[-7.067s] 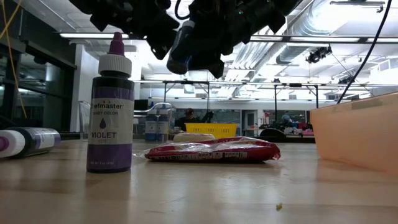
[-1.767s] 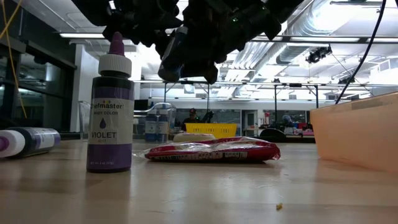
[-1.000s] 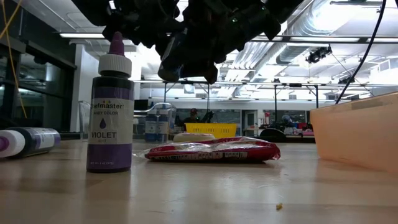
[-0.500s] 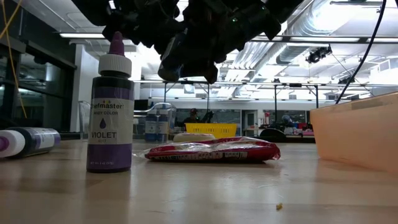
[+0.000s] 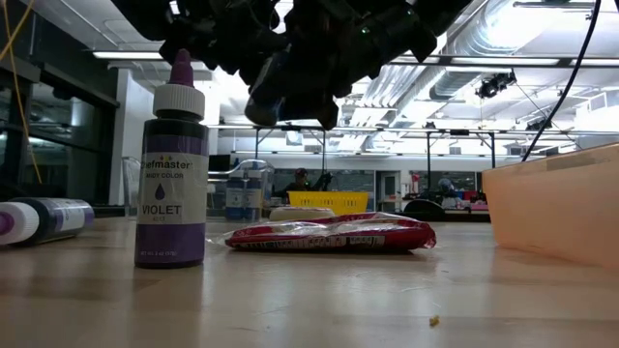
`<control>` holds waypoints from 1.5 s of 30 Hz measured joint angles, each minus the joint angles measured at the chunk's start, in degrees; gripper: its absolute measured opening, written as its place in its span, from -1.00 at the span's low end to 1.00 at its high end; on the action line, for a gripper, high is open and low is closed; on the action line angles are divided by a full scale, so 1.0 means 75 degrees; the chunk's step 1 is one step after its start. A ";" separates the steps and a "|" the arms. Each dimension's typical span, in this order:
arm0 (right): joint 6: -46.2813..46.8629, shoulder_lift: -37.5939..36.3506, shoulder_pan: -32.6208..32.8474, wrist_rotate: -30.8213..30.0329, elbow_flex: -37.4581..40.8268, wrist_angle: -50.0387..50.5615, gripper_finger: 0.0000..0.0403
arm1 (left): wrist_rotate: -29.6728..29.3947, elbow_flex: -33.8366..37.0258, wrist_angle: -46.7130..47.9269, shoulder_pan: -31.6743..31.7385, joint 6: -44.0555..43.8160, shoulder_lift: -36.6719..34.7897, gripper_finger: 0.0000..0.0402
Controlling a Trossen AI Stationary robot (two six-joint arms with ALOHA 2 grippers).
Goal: Pick & Place Food Item
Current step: Put the blue food coloring bottle into the transparent bin
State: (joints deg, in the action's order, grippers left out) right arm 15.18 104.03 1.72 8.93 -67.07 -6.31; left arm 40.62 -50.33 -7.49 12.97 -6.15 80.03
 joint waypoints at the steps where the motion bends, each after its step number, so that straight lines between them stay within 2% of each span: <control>1: -0.0003 0.0000 0.0000 0.0000 0.0000 0.0000 -0.17 | 0.0000 0.0000 0.0001 -0.0001 0.0000 0.0000 -0.45; 17: 0.0000 -0.0036 -0.0086 0.0058 0.0000 0.0300 0.05 | 0.0180 0.0000 0.0050 0.0000 0.0017 0.0003 -0.45; 37: -0.0035 -0.0052 -0.0258 0.0463 0.0000 0.0415 0.06 | 0.0126 -0.0003 0.0478 0.0080 0.0012 0.0003 -0.45; 45: -0.0044 -0.0409 -0.0473 0.0647 0.0000 0.1185 0.06 | 0.0119 -0.0003 0.0557 0.0117 0.0025 0.0003 -0.45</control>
State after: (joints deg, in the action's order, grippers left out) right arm 14.85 100.96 -1.83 13.78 -67.07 2.58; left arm 41.52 -50.35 -3.31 13.85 -5.97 80.05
